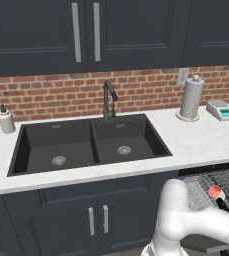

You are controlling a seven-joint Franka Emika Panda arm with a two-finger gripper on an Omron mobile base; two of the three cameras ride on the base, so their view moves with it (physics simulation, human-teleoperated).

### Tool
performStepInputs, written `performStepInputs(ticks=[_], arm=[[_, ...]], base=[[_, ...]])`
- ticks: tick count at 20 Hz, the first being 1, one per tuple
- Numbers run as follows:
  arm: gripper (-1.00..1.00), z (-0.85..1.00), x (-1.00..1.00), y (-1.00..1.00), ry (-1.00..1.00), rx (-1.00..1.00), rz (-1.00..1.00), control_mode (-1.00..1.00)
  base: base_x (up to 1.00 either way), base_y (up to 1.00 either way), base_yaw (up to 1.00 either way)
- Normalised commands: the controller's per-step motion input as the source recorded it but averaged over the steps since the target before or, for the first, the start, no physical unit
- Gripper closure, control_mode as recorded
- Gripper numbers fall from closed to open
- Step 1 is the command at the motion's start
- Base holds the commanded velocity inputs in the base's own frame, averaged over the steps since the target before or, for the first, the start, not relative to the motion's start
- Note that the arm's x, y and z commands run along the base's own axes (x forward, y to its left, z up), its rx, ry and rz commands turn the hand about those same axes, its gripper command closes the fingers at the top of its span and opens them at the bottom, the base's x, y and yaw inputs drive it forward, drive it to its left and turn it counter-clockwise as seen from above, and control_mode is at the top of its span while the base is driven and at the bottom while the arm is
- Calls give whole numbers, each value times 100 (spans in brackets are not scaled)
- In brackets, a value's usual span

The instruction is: Pick up the cup and bowl from the counter, place them in the dishwasher, and close the dishwasher door.

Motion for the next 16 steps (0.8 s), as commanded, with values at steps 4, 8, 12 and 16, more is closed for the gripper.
performStepInputs(ticks=[4,8,12,16], arm=[[-100,-24,-100,-32,-17,21,-21,-100],[-100,-24,-100,-32,-18,22,-20,-100],[-100,-23,-100,-21,-28,20,-19,-100],[-100,-19,-100,-22,-40,27,-8,-100]], base=[[0,0,0],[0,0,0],[0,0,0],[0,0,0]])
